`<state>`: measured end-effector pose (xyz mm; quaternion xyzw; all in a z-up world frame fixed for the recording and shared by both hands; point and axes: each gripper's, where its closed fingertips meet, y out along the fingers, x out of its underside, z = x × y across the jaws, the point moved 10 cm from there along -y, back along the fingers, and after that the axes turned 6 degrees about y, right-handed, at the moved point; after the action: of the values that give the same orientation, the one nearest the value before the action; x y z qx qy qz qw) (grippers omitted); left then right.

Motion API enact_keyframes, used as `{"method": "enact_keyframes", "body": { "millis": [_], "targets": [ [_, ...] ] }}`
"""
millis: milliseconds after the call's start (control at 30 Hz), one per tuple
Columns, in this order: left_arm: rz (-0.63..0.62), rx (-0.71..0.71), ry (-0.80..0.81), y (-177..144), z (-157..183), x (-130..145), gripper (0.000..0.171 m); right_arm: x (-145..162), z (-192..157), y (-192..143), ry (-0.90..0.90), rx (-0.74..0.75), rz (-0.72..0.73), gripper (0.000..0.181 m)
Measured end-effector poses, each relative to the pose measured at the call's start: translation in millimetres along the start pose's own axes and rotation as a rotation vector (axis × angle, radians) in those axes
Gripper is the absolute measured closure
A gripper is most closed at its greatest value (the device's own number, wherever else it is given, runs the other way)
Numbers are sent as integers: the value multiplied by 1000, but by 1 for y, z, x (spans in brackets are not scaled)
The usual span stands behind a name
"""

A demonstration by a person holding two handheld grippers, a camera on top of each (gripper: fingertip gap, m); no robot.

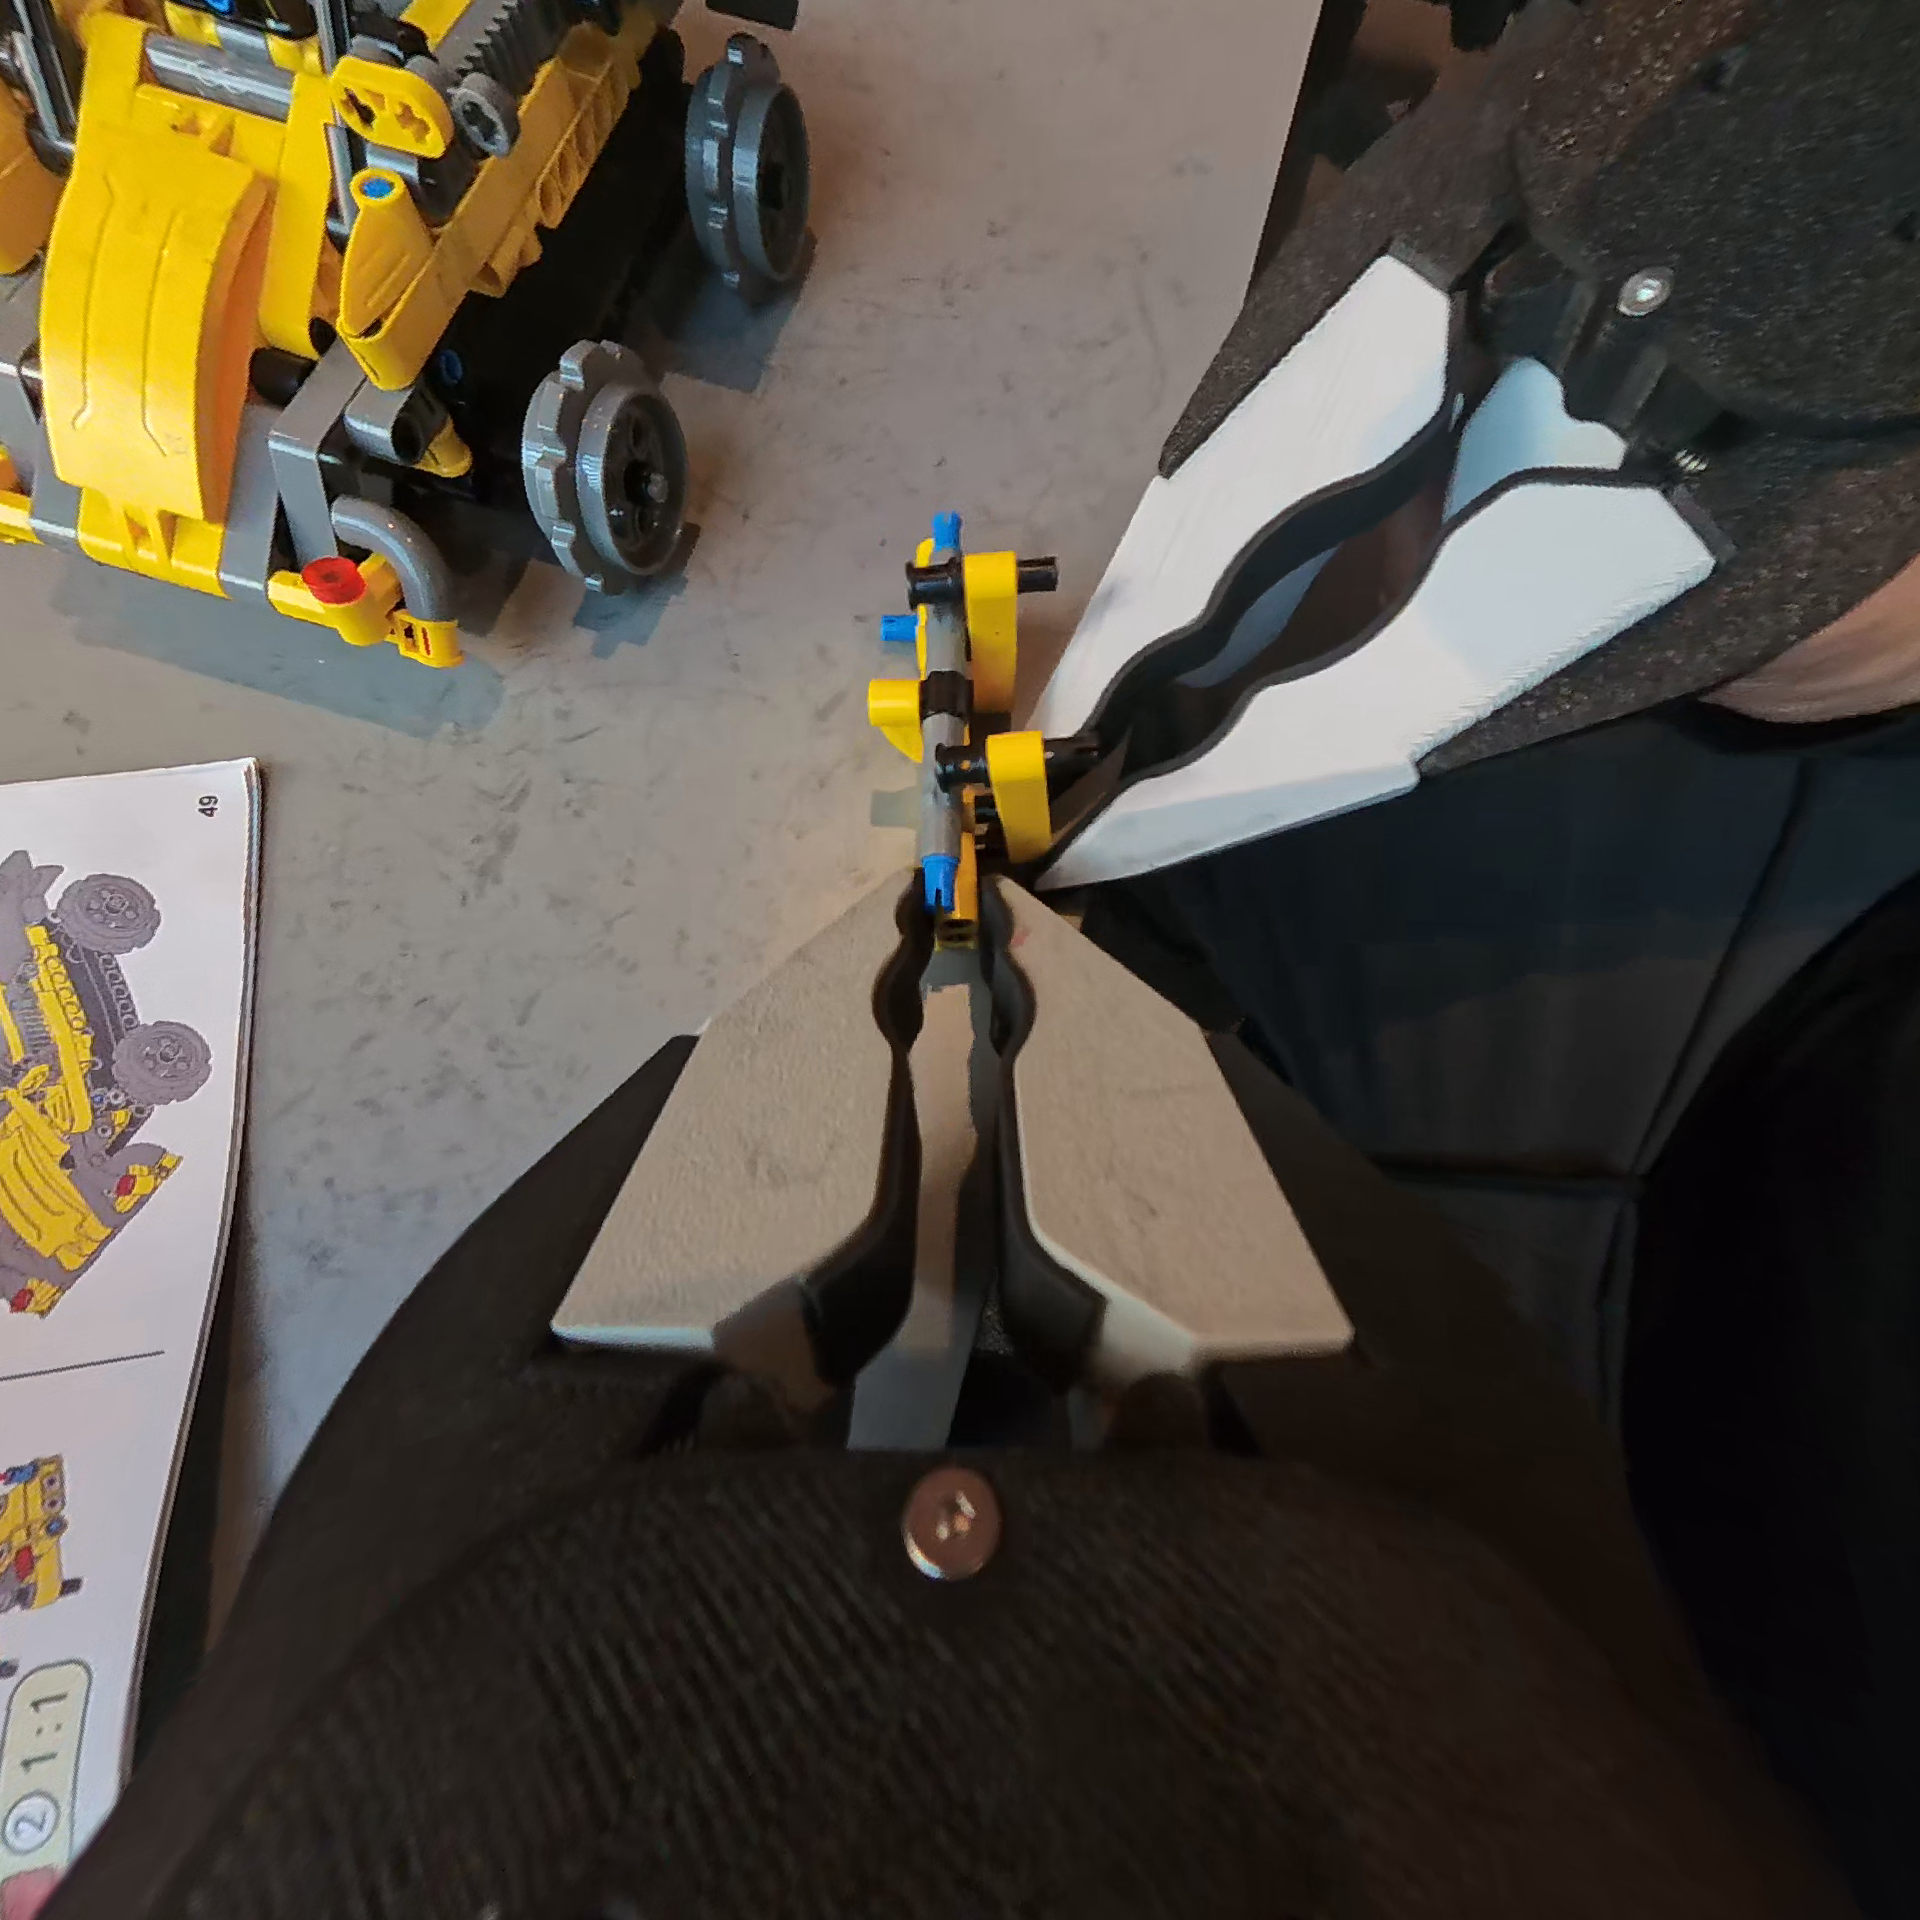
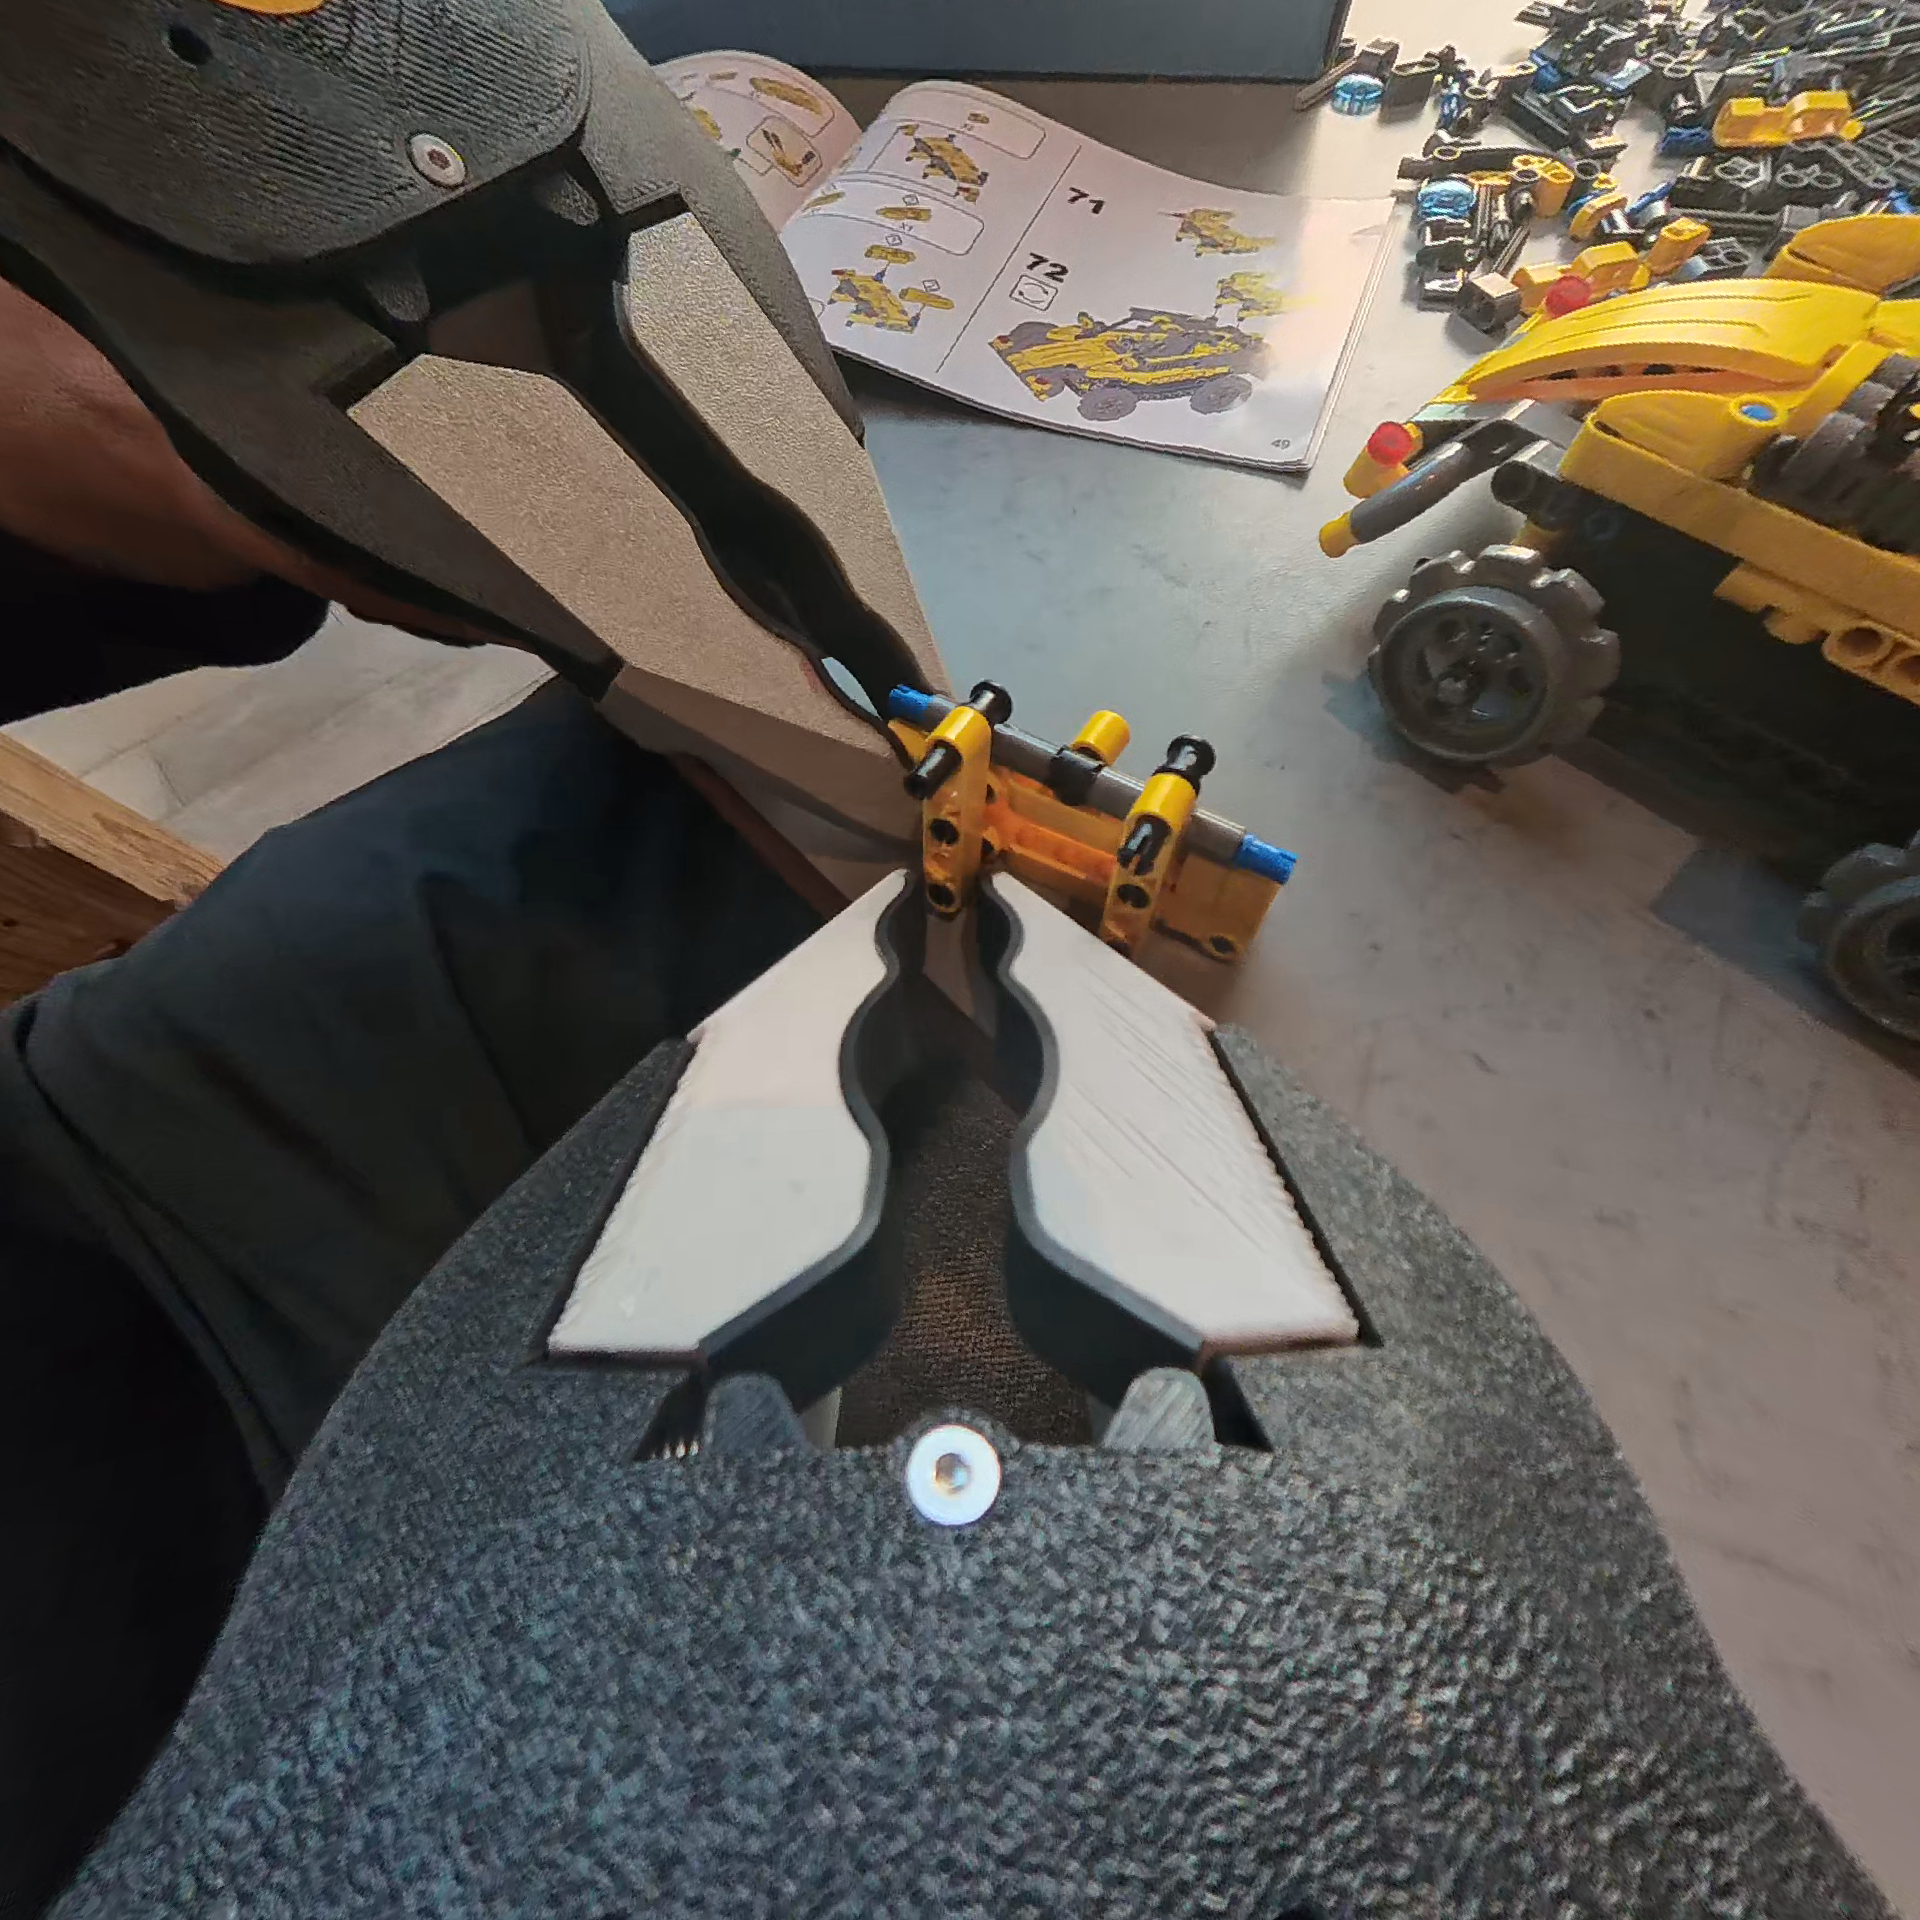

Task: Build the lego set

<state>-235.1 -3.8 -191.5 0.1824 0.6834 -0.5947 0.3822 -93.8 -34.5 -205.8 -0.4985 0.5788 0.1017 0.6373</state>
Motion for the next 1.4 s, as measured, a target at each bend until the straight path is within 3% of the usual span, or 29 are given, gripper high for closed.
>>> {"method": "enact_keyframes", "body": {
  "millis": [33,233,367,467,600,733,833,1000,1167,1267,1400],
  "targets": [
    [-5,2,9,0,0,0,166,0,-1,0,-5,5,3,172],
    [-13,10,27,-1,-1,0,166,0,0,1,-45,0,8,173],
    [-19,14,5,-2,-2,0,166,-1,-10,3,-201,101,-3,173],
    [-15,12,3,-2,-3,0,166,0,-7,3,-158,75,13,173],
    [-13,12,-76,-2,-6,-1,166,-2,-13,8,-188,189,19,174],
    [9,45,-49,-3,-8,2,166,-3,-3,7,-99,61,25,173],
    [-11,53,-4,-2,-7,1,167,-1,-3,6,-99,44,24,172],
    [-48,-14,81,-6,-7,1,167,-4,-8,-13,-214,116,-14,161],
    [-30,33,76,-10,-12,6,167,-17,-3,-35,-357,148,-37,150],
    [-29,29,90,-11,-12,7,143,-21,11,-40,-377,92,-80,142],
    [-24,39,113,-10,-7,5,134,-24,28,-31,-403,7,-116,136]
  ]
}}
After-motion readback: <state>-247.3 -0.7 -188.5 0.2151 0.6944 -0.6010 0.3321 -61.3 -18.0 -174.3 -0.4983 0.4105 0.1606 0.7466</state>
